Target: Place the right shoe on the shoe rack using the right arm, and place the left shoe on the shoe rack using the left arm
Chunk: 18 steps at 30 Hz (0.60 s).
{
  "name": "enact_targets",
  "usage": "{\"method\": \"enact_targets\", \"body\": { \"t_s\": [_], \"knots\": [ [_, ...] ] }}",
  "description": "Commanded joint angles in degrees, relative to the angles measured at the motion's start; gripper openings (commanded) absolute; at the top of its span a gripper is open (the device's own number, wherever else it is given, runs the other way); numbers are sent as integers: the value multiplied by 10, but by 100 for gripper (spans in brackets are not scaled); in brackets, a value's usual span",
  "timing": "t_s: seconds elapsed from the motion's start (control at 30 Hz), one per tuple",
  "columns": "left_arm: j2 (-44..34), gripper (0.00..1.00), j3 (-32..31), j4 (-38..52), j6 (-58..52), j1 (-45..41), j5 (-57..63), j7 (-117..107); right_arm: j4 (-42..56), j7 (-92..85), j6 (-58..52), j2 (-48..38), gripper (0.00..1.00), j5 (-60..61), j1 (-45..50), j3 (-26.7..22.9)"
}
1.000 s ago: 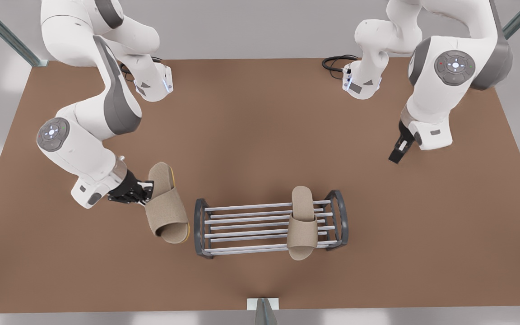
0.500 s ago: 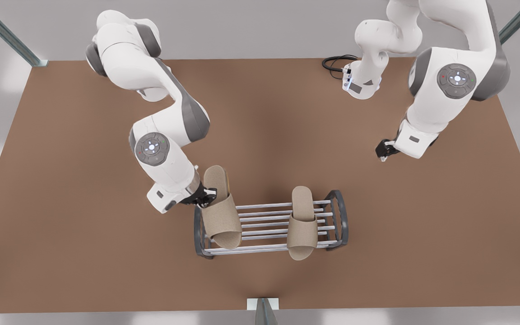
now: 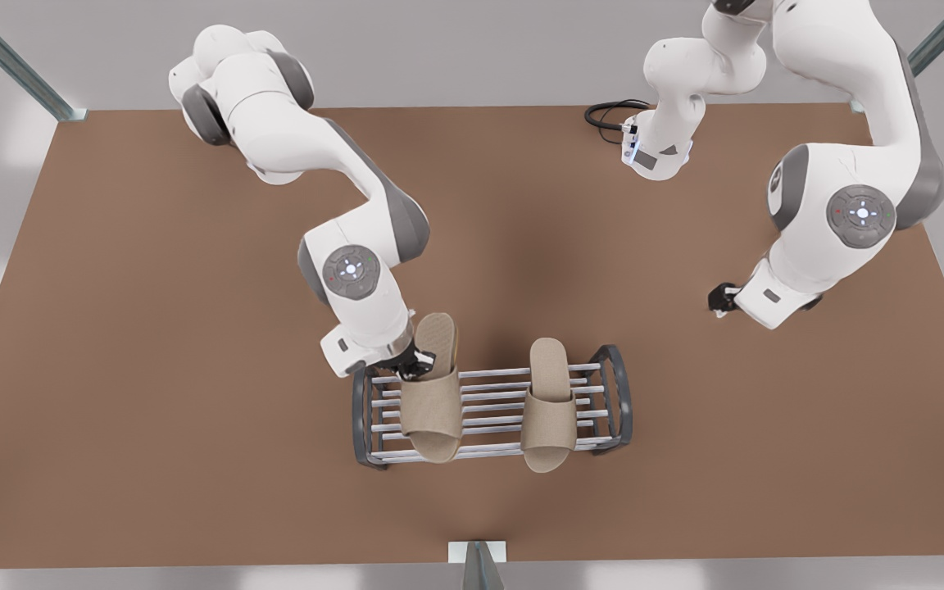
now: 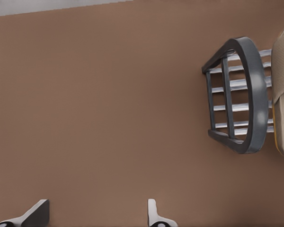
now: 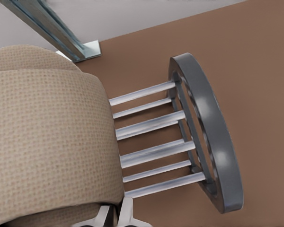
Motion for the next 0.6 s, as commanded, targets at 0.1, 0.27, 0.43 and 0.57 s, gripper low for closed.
{"method": "enact_targets", "body": {
  "t_s": [0.1, 0.27, 0.43, 0.57],
  "knots": [
    [-2, 100, 0, 13, -1, 0, 2, 135, -4, 174, 43, 20, 21, -9, 20, -8],
    [4, 100, 0, 13, 1, 0, 2, 135, -5, 192, 53, 32, 21, -29, 33, -8],
    [7, 100, 1, 13, 2, 0, 2, 133, -12, 190, 53, 43, 21, -53, 32, -7],
    [14, 100, 1, 13, 8, 0, 3, 132, -12, 191, 57, 53, 21, -64, 38, -7]
  ]
}}
